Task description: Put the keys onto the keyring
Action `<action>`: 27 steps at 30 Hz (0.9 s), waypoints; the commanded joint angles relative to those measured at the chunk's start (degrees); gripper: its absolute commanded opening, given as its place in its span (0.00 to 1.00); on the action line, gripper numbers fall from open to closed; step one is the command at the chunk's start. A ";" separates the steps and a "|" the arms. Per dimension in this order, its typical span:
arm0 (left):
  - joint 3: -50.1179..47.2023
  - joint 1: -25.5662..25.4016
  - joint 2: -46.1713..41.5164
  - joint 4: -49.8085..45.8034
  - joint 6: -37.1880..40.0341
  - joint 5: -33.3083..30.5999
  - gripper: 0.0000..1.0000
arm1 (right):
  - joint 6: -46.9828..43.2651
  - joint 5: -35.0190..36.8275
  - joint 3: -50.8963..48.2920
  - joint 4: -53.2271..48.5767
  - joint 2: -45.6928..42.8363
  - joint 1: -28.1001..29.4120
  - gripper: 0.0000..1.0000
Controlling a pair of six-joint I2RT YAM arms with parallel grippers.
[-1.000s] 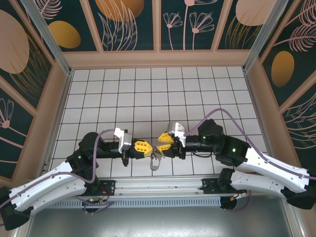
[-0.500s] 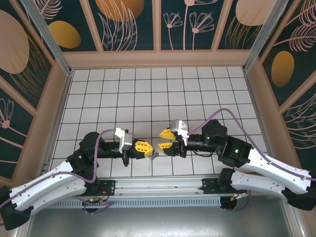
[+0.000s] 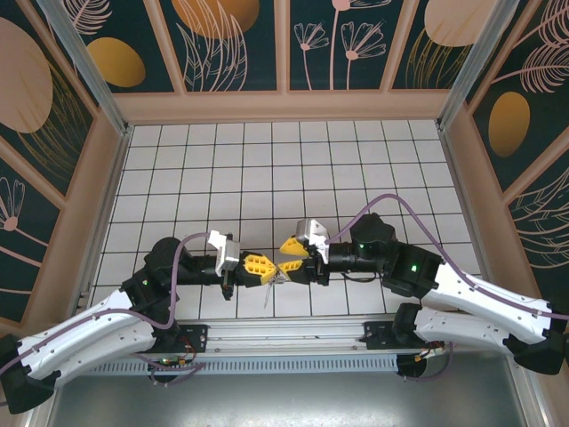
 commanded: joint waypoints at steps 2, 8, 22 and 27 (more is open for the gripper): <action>0.61 -0.20 -0.48 2.42 1.18 0.14 0.00 | 0.03 -1.86 -0.78 2.11 -0.14 0.68 0.39; 0.61 -0.22 -0.99 1.86 1.28 -0.25 0.00 | -0.64 -1.43 -0.96 -0.06 -2.16 0.69 0.40; 0.17 -0.22 -1.15 1.71 0.86 -0.33 0.00 | -1.99 -4.60 -0.94 1.80 0.36 0.95 0.37; -0.08 -0.24 -1.08 1.58 0.95 -0.20 0.00 | -2.13 -5.05 -0.77 1.99 0.62 1.08 0.23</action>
